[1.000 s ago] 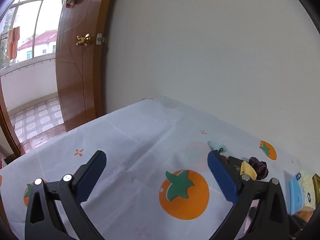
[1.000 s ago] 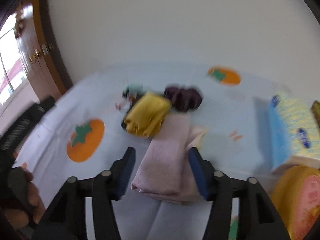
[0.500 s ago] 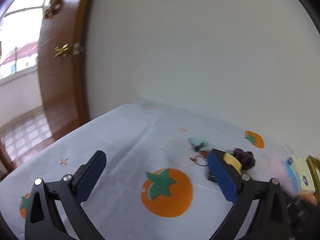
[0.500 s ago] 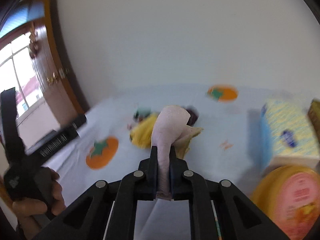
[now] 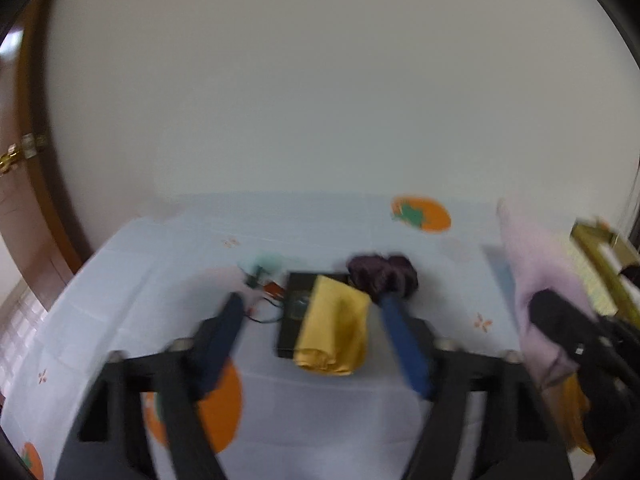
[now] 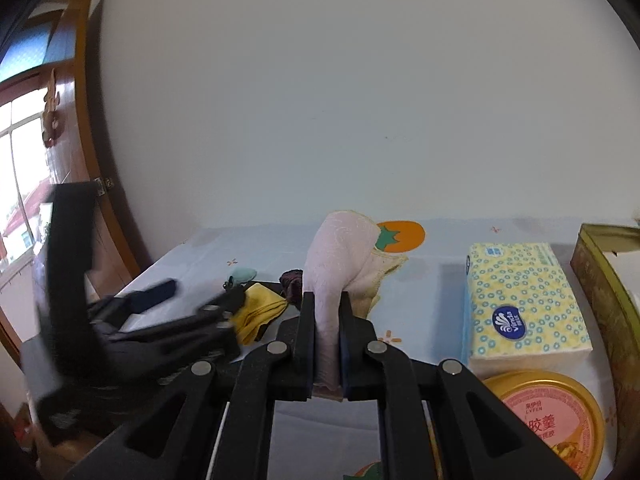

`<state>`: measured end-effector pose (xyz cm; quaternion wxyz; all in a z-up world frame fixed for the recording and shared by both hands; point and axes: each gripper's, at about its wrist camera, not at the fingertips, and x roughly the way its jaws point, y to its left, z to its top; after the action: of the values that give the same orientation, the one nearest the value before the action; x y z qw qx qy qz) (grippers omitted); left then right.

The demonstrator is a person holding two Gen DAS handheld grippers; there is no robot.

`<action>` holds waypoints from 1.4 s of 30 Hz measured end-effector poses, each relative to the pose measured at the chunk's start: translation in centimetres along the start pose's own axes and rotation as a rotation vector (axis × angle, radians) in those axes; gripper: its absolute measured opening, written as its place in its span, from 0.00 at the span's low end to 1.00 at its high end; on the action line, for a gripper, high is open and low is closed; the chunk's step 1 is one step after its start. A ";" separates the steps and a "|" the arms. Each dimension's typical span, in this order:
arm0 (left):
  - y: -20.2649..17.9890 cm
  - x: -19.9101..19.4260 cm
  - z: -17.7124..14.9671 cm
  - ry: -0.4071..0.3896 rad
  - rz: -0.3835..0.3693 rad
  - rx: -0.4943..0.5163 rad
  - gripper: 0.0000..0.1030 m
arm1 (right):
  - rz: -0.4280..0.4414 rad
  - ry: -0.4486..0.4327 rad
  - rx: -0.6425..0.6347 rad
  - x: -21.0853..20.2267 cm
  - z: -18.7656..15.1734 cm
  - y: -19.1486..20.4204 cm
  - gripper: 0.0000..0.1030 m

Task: Organize soft objects
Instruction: 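Grasp the folded pink cloth with the right tool while the left tool grasps the yellow cloth, then carry the pink and yellow cloths over the gold tray and release both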

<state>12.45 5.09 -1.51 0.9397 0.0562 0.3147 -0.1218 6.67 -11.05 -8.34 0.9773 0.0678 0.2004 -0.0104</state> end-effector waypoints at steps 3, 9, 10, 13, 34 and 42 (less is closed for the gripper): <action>-0.8 2.5 0.2 0.118 0.012 0.018 0.53 | 0.008 0.011 0.009 0.3 0.3 -0.1 0.10; 0.2 2.8 0.0 0.149 -0.054 -0.054 0.13 | 0.013 0.033 0.023 1.2 0.7 -0.4 0.10; 0.5 2.4 -0.1 0.133 -0.065 -0.070 0.11 | 0.012 0.032 0.029 1.2 0.6 -0.5 0.10; 1.5 0.0 -0.4 0.009 -0.097 -0.120 0.11 | 0.016 0.021 0.037 1.0 0.6 -0.6 0.10; 1.2 -8.3 -3.2 -0.321 0.119 -0.166 0.11 | -0.022 -0.106 -0.116 -2.8 -0.5 1.8 0.10; 1.0 -9.2 -3.6 -0.336 0.138 -0.158 0.11 | -0.037 -0.114 -0.115 -3.9 -0.7 1.1 0.10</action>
<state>3.52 8.50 1.25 0.9866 -0.0173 0.1574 -0.0398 2.82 -9.93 -7.32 0.9891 0.0071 0.1458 -0.0206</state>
